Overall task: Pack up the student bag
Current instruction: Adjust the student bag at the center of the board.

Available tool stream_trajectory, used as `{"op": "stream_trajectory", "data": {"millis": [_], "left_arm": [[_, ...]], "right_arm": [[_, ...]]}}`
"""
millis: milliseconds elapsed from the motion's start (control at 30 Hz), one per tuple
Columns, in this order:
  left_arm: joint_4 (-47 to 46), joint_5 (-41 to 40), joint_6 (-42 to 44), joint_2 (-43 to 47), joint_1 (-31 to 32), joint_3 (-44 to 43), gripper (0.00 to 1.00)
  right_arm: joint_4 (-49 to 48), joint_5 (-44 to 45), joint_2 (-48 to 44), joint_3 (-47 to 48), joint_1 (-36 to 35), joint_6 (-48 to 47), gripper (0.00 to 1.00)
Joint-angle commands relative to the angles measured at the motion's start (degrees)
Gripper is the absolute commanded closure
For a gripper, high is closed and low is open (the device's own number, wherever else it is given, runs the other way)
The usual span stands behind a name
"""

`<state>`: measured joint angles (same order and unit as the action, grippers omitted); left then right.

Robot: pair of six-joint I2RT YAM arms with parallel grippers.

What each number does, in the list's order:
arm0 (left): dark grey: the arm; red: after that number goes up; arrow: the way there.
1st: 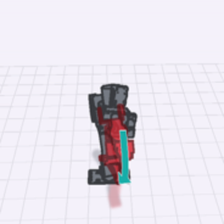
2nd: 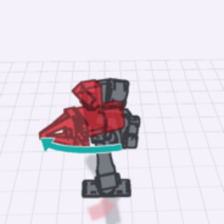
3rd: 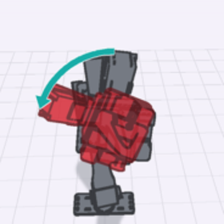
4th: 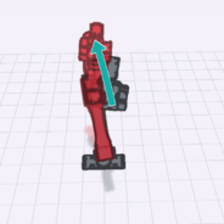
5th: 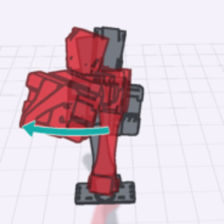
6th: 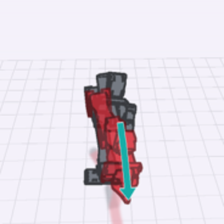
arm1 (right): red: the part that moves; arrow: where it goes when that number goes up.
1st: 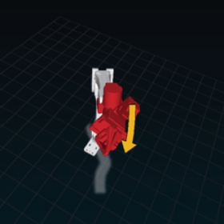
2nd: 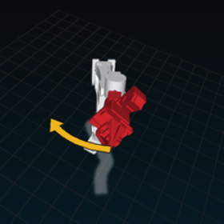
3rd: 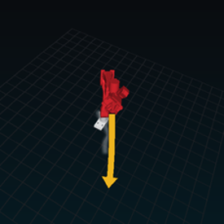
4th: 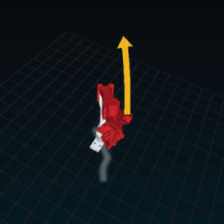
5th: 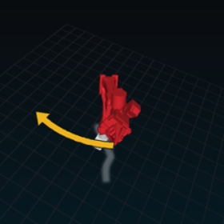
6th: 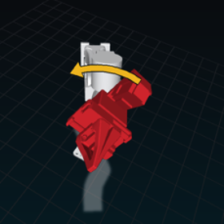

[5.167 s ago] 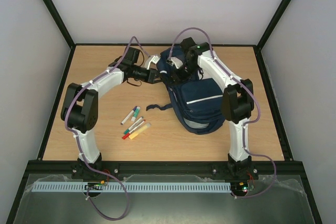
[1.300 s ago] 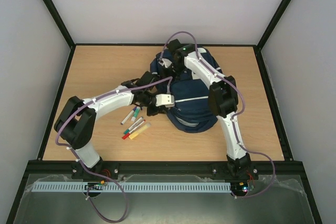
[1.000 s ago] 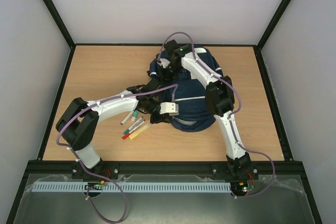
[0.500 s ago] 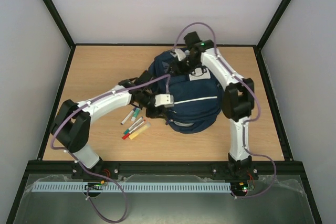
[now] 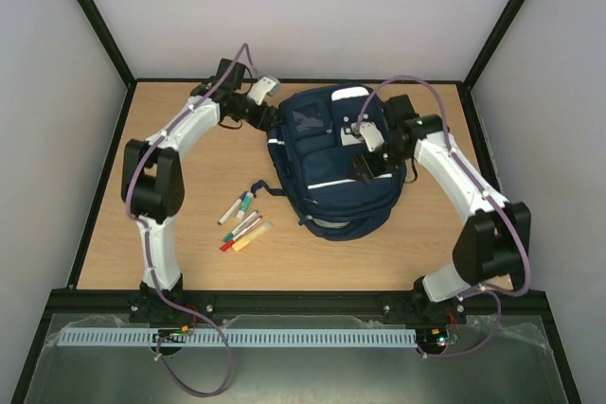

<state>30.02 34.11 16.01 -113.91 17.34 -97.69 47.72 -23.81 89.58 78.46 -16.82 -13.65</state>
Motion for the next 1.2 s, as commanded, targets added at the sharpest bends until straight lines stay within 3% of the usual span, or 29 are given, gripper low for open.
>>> {"op": "stream_trajectory", "data": {"millis": [0, 200, 367, 433, 500, 600, 767, 967, 1167], "left_arm": [[-1.5, 0.7, -12.5, -7.9, -2.6, -5.9, 0.39], [-3.3, 5.5, -15.9, -18.0, -4.5, -11.9, 0.36], [-3.6, 11.8, -14.8, -22.8, -5.2, -13.4, 0.34], [-3.0, 13.7, -14.4, -23.8, -5.1, -13.0, 0.41], [-2.4, 14.7, -13.9, -24.0, -5.0, -11.7, 0.59], [-2.6, 14.7, -13.5, -20.4, -4.9, -6.0, 0.81], [-5.2, 14.5, -14.1, -10.4, -5.0, 6.1, 0.96], [-5.6, 11.6, -13.8, -0.1, -4.2, 18.2, 0.97], [-3.0, 8.9, -11.3, 7.3, -3.5, 26.4, 0.95]], "right_arm": [[1.7, 6.2, -7.5, -9.1, 0.3, -7.2, 0.44], [3.1, 11.5, -11.0, -17.8, 0.5, -8.7, 0.47], [1.7, 14.2, -8.4, -20.5, 1.0, -9.2, 0.47], [0.0, 15.1, -5.5, -20.3, 1.3, -8.2, 0.47], [-2.2, 17.0, -2.2, -19.4, 1.8, -6.7, 0.48], [-5.6, 20.9, 3.2, -16.3, 2.3, -5.7, 0.5], [-8.5, 24.0, 12.6, -6.5, 3.6, -3.5, 0.5], [-9.4, 26.9, 21.6, 7.0, 4.8, -1.2, 0.49], [-9.5, 26.1, 26.9, 13.7, 6.6, 0.7, 0.47]]}}
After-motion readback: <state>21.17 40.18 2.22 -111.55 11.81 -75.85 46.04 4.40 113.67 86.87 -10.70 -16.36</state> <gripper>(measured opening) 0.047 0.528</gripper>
